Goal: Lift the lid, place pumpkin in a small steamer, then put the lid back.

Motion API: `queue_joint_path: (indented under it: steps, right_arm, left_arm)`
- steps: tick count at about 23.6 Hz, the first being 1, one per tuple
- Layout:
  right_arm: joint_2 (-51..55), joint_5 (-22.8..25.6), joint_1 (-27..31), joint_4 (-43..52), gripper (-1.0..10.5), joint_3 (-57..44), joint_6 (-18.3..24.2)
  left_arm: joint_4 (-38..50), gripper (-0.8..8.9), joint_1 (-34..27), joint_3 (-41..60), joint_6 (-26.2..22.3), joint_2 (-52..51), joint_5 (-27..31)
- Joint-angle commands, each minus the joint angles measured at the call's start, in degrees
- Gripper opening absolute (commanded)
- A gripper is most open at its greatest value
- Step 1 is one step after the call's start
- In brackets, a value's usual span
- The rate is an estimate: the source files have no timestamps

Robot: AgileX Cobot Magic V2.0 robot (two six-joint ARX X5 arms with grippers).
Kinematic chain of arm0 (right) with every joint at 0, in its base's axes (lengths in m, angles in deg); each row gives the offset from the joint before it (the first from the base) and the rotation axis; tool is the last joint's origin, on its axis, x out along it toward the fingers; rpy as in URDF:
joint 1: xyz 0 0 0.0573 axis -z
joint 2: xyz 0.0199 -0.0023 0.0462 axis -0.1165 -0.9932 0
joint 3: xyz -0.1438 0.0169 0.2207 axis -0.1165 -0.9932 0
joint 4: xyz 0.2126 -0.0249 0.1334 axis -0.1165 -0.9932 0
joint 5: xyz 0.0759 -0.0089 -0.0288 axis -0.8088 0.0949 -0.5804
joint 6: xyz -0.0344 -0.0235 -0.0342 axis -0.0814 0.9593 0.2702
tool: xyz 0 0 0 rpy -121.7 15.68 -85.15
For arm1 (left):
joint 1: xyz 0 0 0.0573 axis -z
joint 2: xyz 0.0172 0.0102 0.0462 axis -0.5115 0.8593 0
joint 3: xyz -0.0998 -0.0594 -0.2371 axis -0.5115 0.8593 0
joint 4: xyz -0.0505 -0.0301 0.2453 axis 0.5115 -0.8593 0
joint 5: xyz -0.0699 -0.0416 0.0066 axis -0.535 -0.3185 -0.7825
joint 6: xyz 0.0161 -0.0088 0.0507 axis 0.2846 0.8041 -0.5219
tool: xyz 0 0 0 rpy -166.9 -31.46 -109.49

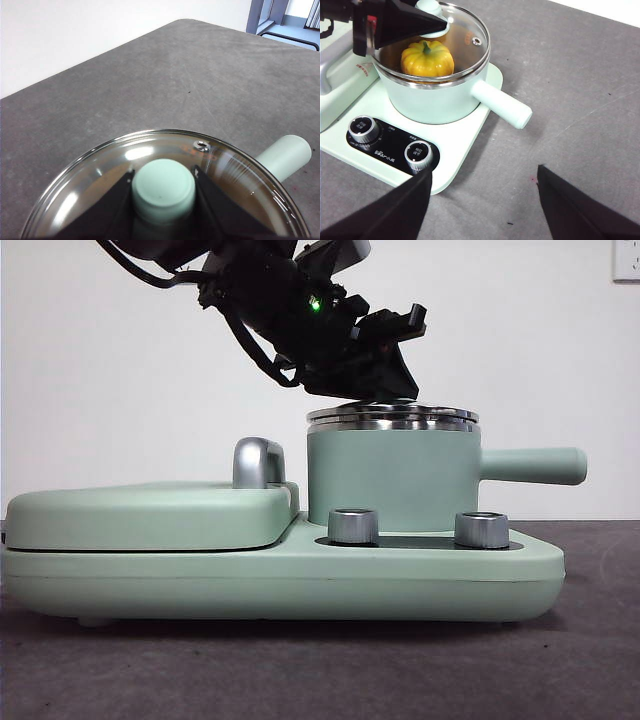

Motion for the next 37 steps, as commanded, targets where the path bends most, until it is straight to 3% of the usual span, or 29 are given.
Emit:
queue_joint_path:
  steps: [1,17,26,33,37]
  right_arm:
    - [-0.24,0.07,-0.35,0.39,3.2,0.33,-0.63]
    - [-0.24,0.04,-0.35,-0.44,3.2,0.33,-0.66]
    - [-0.24,0.04,-0.35,-0.46,3.2,0.33,-0.66]
    - [-0.24,0.04,-0.35,-0.42,3.2,0.33,-0.66]
    - [-0.28,-0.68,-0.35,-0.39,3.2,0.33,-0.66]
  left_arm:
    - [1.95,0.11,0.37,-1.88,-0.20,1.25,-0.22]
    - [-1.75,0.16,-0.33,-1.88,0.90,3.06,-0.24]
    - [-3.04,2.33,-0.28,-1.88,1.68,0.37,-0.24]
    - [-11.26,2.47,-0.33,-1.88,1.70,-7.08,-0.24]
    - [-21.42,2.47,-0.33,-1.88,1.73,-13.62,-0.26]
